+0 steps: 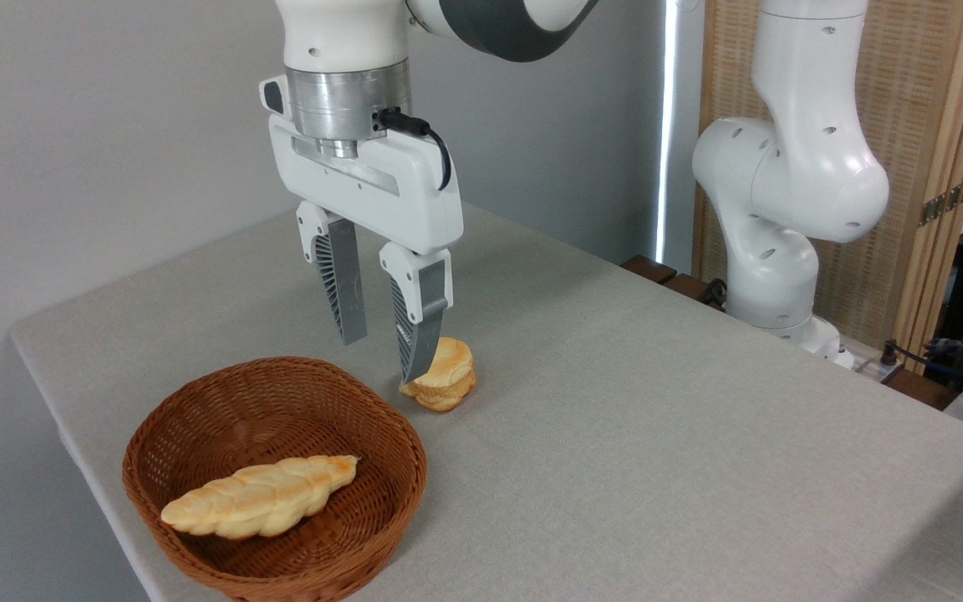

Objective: Put bread into the basket

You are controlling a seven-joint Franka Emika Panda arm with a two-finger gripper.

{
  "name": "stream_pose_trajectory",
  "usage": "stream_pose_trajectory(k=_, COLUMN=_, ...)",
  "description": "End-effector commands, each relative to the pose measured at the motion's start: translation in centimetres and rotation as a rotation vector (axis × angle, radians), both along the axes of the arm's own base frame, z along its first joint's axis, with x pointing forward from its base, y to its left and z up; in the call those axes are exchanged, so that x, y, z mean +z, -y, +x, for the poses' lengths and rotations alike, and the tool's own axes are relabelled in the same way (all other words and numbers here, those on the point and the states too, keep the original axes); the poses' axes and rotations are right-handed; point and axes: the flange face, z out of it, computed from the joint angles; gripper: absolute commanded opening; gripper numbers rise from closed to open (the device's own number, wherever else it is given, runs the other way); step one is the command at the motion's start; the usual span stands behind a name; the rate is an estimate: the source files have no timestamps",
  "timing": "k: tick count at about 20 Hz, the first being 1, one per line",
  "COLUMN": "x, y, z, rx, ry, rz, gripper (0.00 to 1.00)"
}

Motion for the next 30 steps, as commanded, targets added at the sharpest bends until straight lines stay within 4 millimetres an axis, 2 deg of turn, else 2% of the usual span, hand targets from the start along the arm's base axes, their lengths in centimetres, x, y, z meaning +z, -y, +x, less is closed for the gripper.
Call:
stream_pose_trajectory(k=1, x=0.2, y=-0.2, z=-0.4, rx=-0.01, ry=-0.031, rz=-0.014, gripper=1.0)
stream_pose_trajectory(k=6, x=-0.7, y=-0.2, z=-0.7, rx=-0.044, ry=-0.082, rz=-0.008, gripper=1.0)
stream_pose_trajectory(k=9, x=-2.2, y=-0.1, z=-1.3, rx=-0.057, ry=-0.131, rz=-0.007, gripper=1.0)
stream_pose_trajectory(k=15, x=-5.0, y=0.8, z=-3.0, rx=-0.252, ry=-0.178, rz=0.002, gripper=1.0)
stream_pose_trajectory(k=19, x=-7.6, y=2.7, z=-4.0, rx=-0.434, ry=-0.231, rz=0.007, gripper=1.0)
stream_pose_trajectory(k=22, x=-10.2, y=4.4, z=-5.0, rx=-0.482, ry=-0.256, rz=0.008, gripper=1.0)
stream_pose_trajectory(k=26, x=-12.1, y=6.5, z=-6.0, rx=-0.522, ry=-0.215, rz=0.015, gripper=1.0)
stream_pose_trajectory(k=30, x=-11.8, y=8.1, z=-6.4, rx=-0.551, ry=-0.21, rz=0.011, gripper=1.0)
